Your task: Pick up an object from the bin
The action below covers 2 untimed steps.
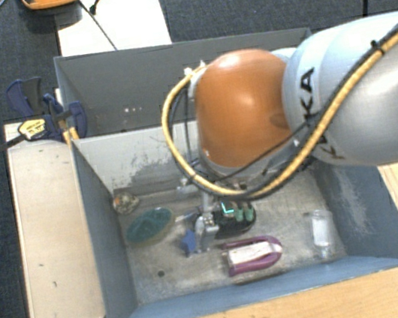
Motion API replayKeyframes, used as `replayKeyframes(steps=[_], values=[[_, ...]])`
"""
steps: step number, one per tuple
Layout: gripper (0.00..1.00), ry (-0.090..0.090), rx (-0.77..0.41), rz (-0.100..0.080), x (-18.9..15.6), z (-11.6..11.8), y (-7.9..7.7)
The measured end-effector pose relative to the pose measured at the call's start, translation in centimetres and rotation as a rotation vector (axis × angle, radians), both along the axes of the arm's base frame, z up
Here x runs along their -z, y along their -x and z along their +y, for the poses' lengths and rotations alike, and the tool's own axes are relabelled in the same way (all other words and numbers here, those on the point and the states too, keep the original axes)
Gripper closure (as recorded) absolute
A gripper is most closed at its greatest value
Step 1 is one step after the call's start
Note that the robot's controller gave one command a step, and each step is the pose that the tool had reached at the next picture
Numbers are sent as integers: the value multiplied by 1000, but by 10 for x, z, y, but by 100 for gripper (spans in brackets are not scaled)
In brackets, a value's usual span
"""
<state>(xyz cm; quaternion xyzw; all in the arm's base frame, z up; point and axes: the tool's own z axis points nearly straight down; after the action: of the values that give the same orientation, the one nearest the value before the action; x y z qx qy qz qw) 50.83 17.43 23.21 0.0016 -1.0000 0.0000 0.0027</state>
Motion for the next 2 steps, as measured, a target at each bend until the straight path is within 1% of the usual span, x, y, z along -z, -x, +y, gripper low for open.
replayKeyframes(steps=[1, 2], values=[[0, -4, 260, -11, 147, -24, -40], [100, -4, 264, -5, 149, -23, -39]])
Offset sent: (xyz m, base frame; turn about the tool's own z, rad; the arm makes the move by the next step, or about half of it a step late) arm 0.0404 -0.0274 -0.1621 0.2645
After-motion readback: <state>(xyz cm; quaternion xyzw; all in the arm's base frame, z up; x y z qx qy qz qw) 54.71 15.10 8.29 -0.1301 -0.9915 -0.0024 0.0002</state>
